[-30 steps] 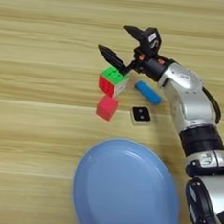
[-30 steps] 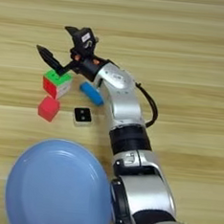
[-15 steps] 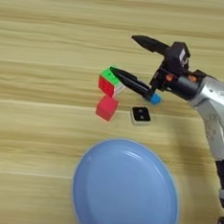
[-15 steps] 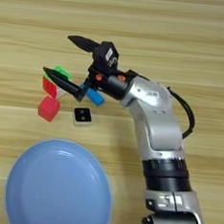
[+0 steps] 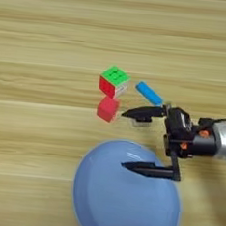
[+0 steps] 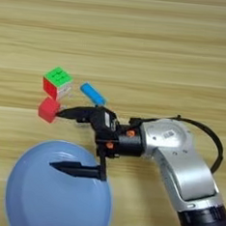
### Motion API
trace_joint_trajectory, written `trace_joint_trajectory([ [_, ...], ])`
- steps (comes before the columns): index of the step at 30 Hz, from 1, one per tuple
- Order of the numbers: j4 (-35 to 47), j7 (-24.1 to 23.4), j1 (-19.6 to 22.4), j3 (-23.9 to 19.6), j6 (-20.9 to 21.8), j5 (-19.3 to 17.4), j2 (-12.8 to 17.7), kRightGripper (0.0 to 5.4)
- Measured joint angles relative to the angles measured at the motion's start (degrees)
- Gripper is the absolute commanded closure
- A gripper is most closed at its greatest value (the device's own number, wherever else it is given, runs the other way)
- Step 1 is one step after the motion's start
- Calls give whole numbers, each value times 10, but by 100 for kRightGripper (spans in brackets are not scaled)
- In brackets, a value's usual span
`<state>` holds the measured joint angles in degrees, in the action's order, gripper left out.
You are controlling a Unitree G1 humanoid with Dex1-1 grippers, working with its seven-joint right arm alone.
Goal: Move the objects on the table
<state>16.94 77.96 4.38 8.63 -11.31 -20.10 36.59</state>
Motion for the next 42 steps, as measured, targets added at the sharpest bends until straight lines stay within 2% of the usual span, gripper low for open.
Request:
trace_joint_trajectory([
  [4, 0, 25, -7, 36, 34, 45, 18, 4],
  [5, 0, 25, -8, 37, 34, 46, 18, 4],
  [7, -15, 26, -7, 56, 48, 77, 20, 4],
  [12, -50, 24, -10, 94, 74, 128, 21, 4],
  [21, -103, -5, -9, 118, 99, 187, 15, 4],
  [26, -129, -40, 13, 120, 108, 196, -7, 4],
  [35, -138, -55, 17, 121, 119, 197, -13, 4],
  [42, -159, -90, 37, 119, 119, 207, -28, 4],
])
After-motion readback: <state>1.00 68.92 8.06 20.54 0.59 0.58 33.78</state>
